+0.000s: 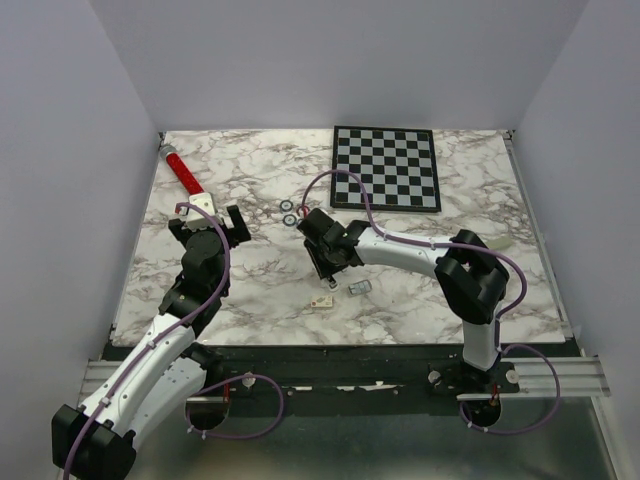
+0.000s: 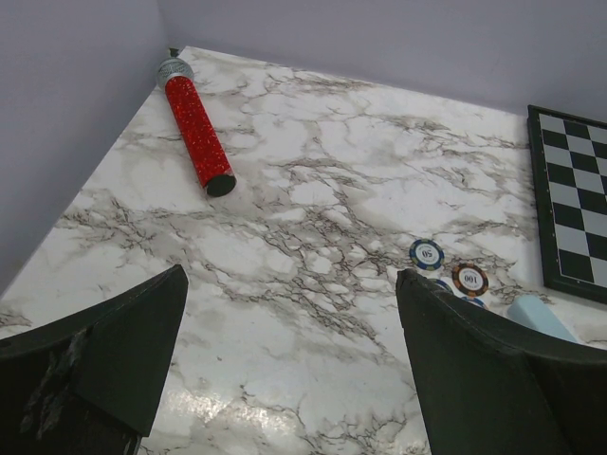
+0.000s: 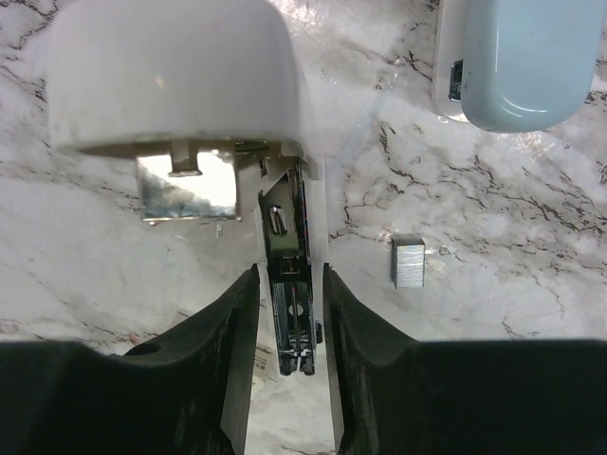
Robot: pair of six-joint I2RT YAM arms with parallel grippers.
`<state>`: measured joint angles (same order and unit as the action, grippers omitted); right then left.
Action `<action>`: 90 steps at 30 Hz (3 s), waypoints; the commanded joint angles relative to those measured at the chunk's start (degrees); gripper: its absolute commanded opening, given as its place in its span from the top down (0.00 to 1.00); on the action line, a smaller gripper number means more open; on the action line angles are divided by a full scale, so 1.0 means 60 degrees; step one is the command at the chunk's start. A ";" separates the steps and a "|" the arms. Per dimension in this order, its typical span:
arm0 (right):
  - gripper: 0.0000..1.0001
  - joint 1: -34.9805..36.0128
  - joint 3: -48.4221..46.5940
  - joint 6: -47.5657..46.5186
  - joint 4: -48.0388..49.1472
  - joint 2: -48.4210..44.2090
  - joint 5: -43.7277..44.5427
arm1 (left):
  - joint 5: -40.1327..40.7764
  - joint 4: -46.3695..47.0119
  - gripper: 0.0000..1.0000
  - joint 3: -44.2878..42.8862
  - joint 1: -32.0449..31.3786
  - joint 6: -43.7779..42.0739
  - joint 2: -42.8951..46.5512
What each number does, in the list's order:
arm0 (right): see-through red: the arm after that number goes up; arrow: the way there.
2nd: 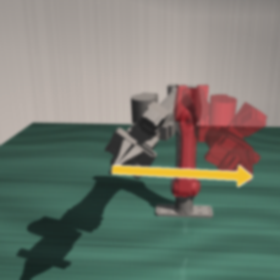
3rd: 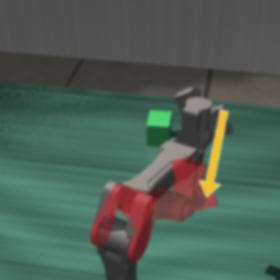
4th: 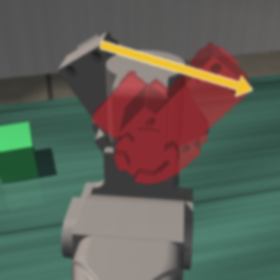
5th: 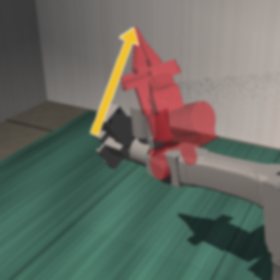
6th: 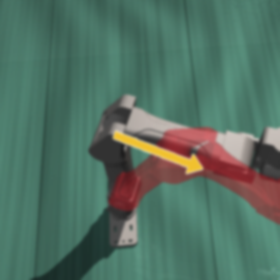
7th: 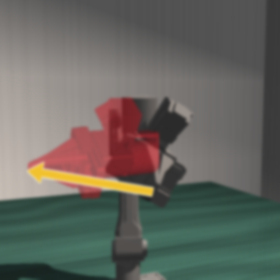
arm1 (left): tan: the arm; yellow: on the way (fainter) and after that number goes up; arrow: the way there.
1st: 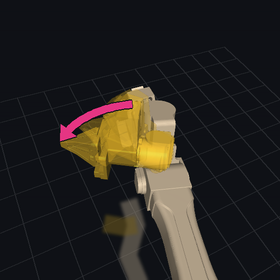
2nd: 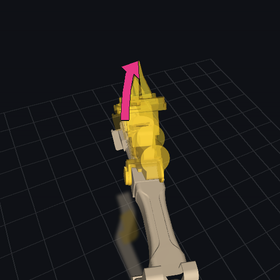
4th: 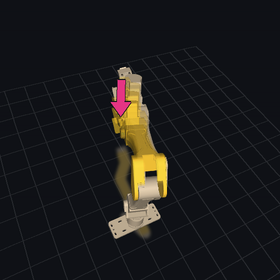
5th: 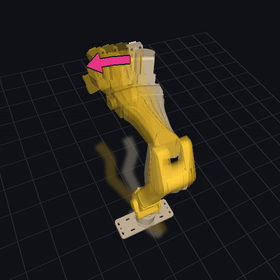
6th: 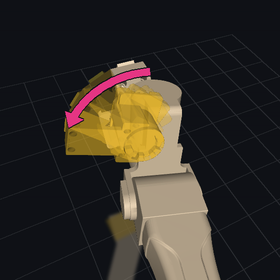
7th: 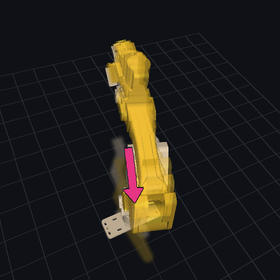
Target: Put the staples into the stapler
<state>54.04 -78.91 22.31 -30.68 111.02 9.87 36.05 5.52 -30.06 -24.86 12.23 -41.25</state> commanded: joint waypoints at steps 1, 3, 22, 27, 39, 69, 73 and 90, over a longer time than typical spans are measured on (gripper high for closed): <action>0.59 0.0090 -0.0235 0.0120 -0.0366 -0.0309 0.0055 | 0.0231 0.0223 0.01 0.0118 0.0042 -0.0031 0.0035; 0.57 0.0075 -0.0426 0.0004 -0.0628 -0.0645 -0.0004 | 0.0231 0.0223 0.01 0.0104 0.0042 -0.0031 0.0035; 0.55 -0.1228 -0.0910 -0.0627 -0.2094 -0.0604 -0.0722 | 0.0231 0.0237 0.01 0.0103 0.0042 -0.0090 0.0401; 0.56 -0.1345 -0.0969 -0.0817 -0.2094 -0.0209 -0.0722 | 0.0246 0.0267 0.01 0.0118 0.0042 -0.0090 0.0504; 0.59 -0.1331 -0.1144 -0.0920 -0.1831 0.0656 -0.0766 | 0.0217 0.0355 0.01 0.0162 0.0042 -0.0178 0.0621; 0.75 -0.1346 -0.0940 -0.0861 -0.1407 0.0848 -0.0678 | 0.0202 0.0413 0.01 0.0206 0.0042 -0.0222 0.0650; 0.77 -0.1331 -0.0793 -0.0744 -0.1230 0.0379 -0.0663 | 0.0217 0.0413 0.01 0.0206 0.0042 -0.0222 0.0650; 0.77 -0.0775 -0.0119 -0.0641 -0.0088 -0.1189 -0.1000 | 0.0188 0.0413 0.01 0.0206 0.0042 -0.0222 0.0680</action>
<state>47.70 -80.93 17.76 -33.67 105.08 5.48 36.10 6.79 -29.43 -24.86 11.75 -37.80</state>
